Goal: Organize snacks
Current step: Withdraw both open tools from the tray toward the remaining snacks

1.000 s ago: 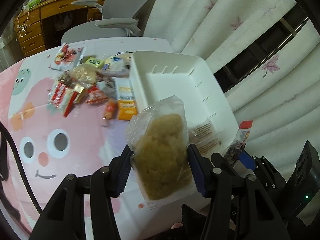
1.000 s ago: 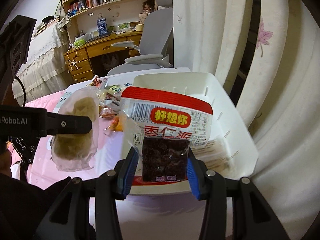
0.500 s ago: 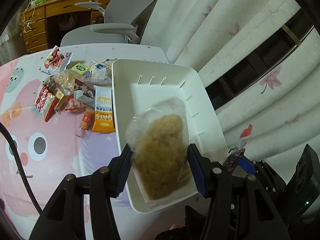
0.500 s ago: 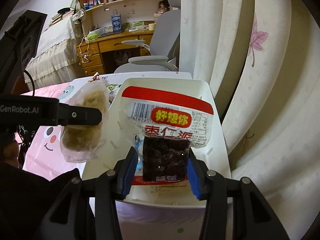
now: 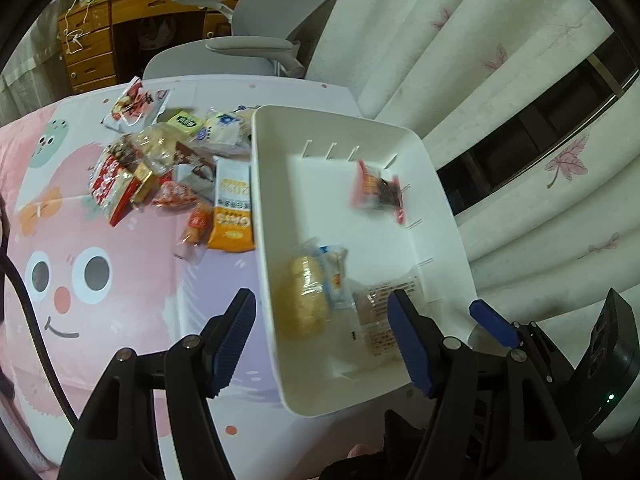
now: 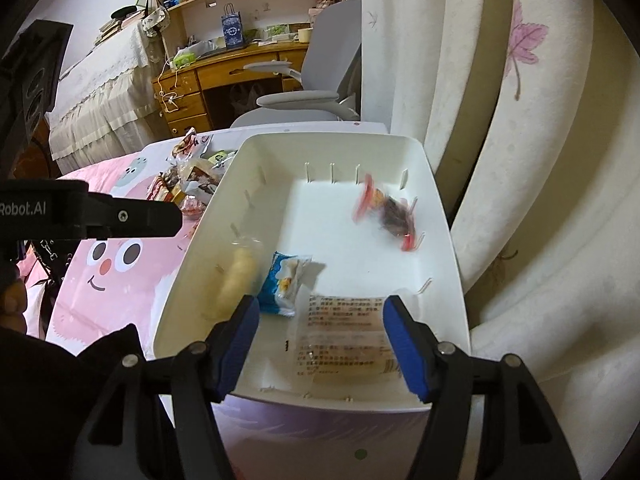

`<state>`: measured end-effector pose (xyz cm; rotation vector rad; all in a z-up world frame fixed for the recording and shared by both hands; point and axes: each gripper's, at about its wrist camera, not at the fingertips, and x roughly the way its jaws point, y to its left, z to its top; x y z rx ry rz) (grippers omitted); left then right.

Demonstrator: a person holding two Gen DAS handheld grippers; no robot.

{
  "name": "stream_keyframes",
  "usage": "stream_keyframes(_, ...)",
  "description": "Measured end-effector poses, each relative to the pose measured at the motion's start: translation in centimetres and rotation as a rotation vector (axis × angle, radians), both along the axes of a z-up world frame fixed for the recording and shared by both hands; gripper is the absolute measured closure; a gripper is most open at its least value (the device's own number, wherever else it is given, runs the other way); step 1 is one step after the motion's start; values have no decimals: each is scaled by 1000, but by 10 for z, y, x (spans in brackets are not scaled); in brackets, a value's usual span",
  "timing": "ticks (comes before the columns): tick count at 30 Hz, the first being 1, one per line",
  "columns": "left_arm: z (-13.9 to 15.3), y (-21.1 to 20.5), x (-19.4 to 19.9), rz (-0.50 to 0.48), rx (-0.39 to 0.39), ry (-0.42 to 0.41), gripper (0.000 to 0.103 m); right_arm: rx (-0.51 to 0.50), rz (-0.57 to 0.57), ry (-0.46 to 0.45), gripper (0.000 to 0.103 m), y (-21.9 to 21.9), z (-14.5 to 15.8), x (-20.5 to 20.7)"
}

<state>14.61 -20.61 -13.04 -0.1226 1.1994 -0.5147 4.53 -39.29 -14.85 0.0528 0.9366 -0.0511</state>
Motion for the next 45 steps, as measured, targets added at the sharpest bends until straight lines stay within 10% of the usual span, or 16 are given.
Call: stream_keyframes(45,-25,226,38,-86,130,29,36,170,-264,65,38,188,-38,12)
